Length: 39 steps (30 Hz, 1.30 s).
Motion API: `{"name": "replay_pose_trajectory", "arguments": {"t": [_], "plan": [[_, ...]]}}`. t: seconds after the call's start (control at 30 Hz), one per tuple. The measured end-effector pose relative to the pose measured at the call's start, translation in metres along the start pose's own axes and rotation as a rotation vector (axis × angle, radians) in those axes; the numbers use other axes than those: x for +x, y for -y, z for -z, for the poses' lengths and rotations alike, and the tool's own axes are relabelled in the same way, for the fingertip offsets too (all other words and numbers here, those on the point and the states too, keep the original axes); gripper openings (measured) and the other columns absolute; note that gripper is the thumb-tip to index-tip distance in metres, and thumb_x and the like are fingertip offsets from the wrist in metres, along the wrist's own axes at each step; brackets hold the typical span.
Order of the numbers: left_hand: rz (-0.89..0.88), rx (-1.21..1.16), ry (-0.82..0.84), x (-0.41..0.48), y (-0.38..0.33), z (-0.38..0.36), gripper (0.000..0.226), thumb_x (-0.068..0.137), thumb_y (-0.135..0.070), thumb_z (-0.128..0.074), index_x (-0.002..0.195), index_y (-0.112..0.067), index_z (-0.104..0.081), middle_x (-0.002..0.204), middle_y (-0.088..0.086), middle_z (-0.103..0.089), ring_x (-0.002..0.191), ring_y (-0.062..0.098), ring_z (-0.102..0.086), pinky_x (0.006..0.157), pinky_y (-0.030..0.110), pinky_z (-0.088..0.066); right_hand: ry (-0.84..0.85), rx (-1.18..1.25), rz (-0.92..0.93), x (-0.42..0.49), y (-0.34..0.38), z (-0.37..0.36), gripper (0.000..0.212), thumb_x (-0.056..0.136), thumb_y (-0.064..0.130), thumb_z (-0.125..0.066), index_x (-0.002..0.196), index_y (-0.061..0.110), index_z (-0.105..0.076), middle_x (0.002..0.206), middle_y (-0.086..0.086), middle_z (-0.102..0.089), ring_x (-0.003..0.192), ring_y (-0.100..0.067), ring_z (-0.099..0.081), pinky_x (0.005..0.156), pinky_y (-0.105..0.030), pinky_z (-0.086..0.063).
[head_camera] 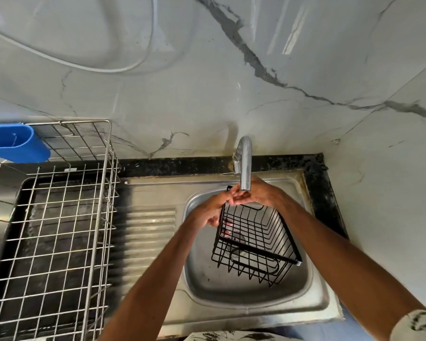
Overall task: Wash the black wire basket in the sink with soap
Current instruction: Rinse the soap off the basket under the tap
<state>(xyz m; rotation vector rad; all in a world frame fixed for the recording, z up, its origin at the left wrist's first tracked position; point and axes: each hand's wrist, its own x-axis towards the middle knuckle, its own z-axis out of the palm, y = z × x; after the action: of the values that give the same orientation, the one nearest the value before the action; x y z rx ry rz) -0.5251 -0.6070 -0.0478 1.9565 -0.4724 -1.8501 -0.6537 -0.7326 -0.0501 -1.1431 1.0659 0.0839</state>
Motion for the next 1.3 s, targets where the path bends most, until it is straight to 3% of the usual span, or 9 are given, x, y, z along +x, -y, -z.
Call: {"name": "replay_pose_trajectory", "arguments": {"t": [0.17,0.3,0.4,0.57,0.7,0.83,0.97,1.07,1.3], "plan": [[-0.061,0.059,-0.073,-0.012,-0.001,0.011,0.038,0.100,-0.037,-0.047,0.129,-0.014,-0.053,0.086,0.004,-0.046,0.054,0.010,-0.038,0.050,0.021,-0.034,0.088,-0.379,-0.194,0.005,-0.025,0.010,0.031,0.095,-0.009,-0.048,0.112,0.002,-0.072,0.110,-0.011,-0.075,0.101,-0.019,-0.073,0.091,-0.036,-0.059],[-0.124,0.103,-0.068,-0.015,-0.005,0.001,0.021,0.104,-0.030,-0.043,0.121,-0.019,-0.050,0.093,0.004,-0.049,0.054,0.009,-0.031,0.051,0.024,-0.031,0.043,-0.626,-0.260,0.011,-0.024,-0.001,0.027,0.098,0.001,-0.049,0.110,0.003,-0.073,0.110,-0.013,-0.076,0.094,-0.018,-0.075,0.080,-0.030,-0.059],[-0.162,0.119,-0.092,-0.012,-0.005,-0.001,0.021,0.105,-0.030,-0.043,0.123,-0.020,-0.048,0.108,0.012,-0.057,0.061,0.010,-0.039,0.051,0.024,-0.035,-0.168,-0.569,-0.071,0.017,-0.016,-0.007,0.012,0.093,0.007,-0.063,0.094,0.000,-0.073,0.089,-0.019,-0.076,0.067,-0.017,-0.072,0.069,-0.032,-0.062],[-0.219,0.197,-0.083,-0.009,-0.002,0.003,0.047,0.105,-0.034,-0.047,0.151,-0.022,-0.047,0.147,0.014,-0.051,0.068,0.012,-0.048,0.055,0.025,-0.039,-0.012,-0.133,0.035,0.014,-0.004,-0.008,0.022,0.093,0.002,-0.065,0.111,-0.012,-0.063,0.104,-0.028,-0.072,0.097,-0.037,-0.074,0.083,-0.044,-0.062],[-0.193,0.175,-0.091,-0.009,0.002,0.012,0.044,0.109,-0.043,-0.039,0.132,-0.010,-0.057,0.130,0.011,-0.050,0.067,0.012,-0.044,0.055,0.024,-0.036,0.044,-0.411,-0.087,0.013,-0.016,-0.006,0.021,0.099,0.009,-0.059,0.115,-0.002,-0.067,0.113,-0.019,-0.073,0.097,-0.024,-0.073,0.087,-0.033,-0.059],[-0.141,0.173,-0.091,-0.003,-0.001,0.025,0.024,0.104,-0.034,-0.044,0.122,-0.020,-0.051,0.113,0.011,-0.049,0.061,0.011,-0.040,0.053,0.023,-0.031,-0.275,-0.649,0.267,0.000,-0.024,0.015,0.015,0.086,0.016,-0.079,0.095,0.005,-0.073,0.080,-0.001,-0.072,0.065,-0.005,-0.068,0.053,-0.013,-0.050],[-0.107,0.149,-0.053,0.001,-0.009,0.022,0.014,0.099,-0.033,-0.050,0.112,-0.028,-0.051,0.082,-0.003,-0.038,0.062,0.012,-0.044,0.054,0.024,-0.029,-0.345,-0.646,0.485,0.016,-0.019,0.024,0.038,0.069,0.028,-0.093,0.098,0.009,-0.076,0.093,-0.003,-0.075,0.083,-0.015,-0.071,0.076,-0.036,-0.061],[-0.087,0.141,0.029,0.006,-0.011,0.014,0.030,0.088,-0.044,-0.055,0.111,-0.025,-0.061,0.094,0.005,-0.053,0.077,0.020,-0.053,0.060,0.025,-0.038,-0.165,-0.676,0.434,0.028,-0.013,0.021,0.065,0.059,0.062,-0.088,0.098,0.011,-0.077,0.090,-0.003,-0.077,0.082,-0.017,-0.075,0.078,-0.039,-0.062],[-0.046,0.064,-0.038,0.024,0.010,0.029,0.049,0.065,-0.056,-0.061,0.105,-0.027,-0.065,0.087,0.000,-0.044,0.087,0.026,-0.052,0.071,0.041,-0.046,0.078,-0.331,0.284,0.022,-0.026,0.024,0.025,0.090,0.016,-0.077,0.091,-0.009,-0.072,0.083,-0.027,-0.073,0.074,-0.036,-0.072,0.071,-0.043,-0.057]]}}
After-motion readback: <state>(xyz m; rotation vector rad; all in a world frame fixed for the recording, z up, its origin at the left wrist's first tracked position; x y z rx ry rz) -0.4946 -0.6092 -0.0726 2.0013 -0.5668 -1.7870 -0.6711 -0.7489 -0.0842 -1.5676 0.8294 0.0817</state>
